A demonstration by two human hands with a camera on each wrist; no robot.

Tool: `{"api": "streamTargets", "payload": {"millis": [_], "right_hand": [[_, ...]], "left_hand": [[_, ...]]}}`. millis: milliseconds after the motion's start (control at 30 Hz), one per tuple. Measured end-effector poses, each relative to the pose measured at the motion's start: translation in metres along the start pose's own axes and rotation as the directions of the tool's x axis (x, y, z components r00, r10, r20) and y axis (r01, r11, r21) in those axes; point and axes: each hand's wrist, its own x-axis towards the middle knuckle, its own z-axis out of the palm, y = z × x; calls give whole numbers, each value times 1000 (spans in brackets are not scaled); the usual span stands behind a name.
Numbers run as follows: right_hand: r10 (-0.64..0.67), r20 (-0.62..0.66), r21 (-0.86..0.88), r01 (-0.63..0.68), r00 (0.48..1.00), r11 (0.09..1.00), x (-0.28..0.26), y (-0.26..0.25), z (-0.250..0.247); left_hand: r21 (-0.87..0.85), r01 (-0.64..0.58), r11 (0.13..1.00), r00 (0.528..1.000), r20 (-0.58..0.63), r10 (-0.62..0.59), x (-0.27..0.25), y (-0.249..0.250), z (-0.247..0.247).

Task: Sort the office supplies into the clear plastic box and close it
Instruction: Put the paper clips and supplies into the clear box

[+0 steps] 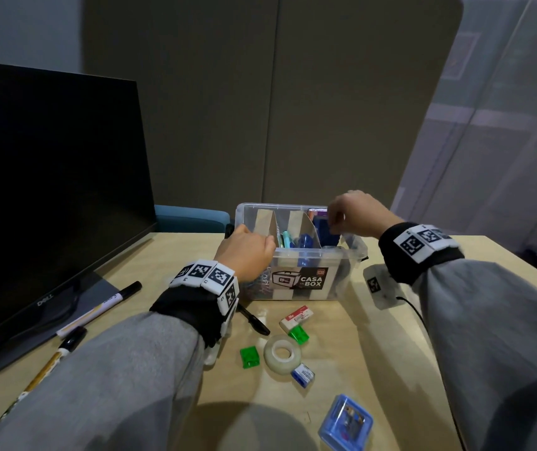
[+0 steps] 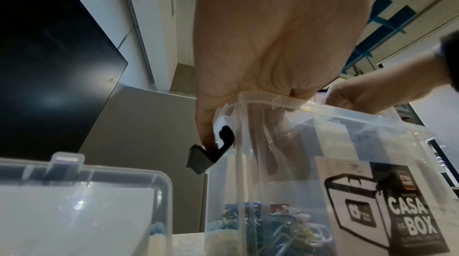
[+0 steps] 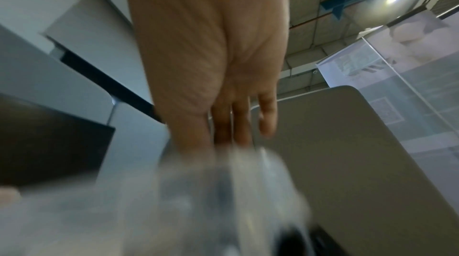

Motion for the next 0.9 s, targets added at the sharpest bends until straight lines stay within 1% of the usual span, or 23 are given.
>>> {"api": "streamTargets", "payload": {"millis": [67, 100, 233, 300, 333, 467, 567, 633, 767, 900], "right_hand": [[-28, 152, 60, 19, 988, 998, -6, -3, -12], [-37, 181, 72, 24, 983, 997, -9, -3, -17], [-31, 225, 92, 11, 974, 996, -17, -2, -26], [-23, 274, 83, 0, 961, 997, -23, -5, -22], [-20, 278, 72, 0, 960, 997, -24, -6, -17], [18, 216, 37, -26, 976, 999, -20, -10, -3], [120, 186, -52, -112, 975, 992, -12, -13, 0], [152, 166, -105, -136, 974, 985, -7, -16, 2], [162, 113, -141, -146, 980, 979, 1, -18, 10], [145, 74, -99, -137, 987, 986, 2, -16, 17]], "left_hand": [[28, -7, 1000, 1000, 1, 7, 0, 0, 0], [46, -13, 999, 1000, 5, 13, 0, 0, 0], [96, -37, 995, 999, 20, 35, -2, 2, -3], [91, -35, 995, 999, 22, 33, -2, 2, -4], [88, -31, 996, 999, 17, 29, -1, 2, -4], [1, 7, 1000, 1000, 7, -7, -1, 1, -2], [-5, 8, 1000, 1000, 14, -8, -2, 1, -2], [11, 6, 1000, 1000, 9, -6, -2, 1, -4], [13, 6, 1000, 1000, 14, -6, -4, 0, -6], [12, 11, 1000, 1000, -2, -11, -5, 1, -6]]}}
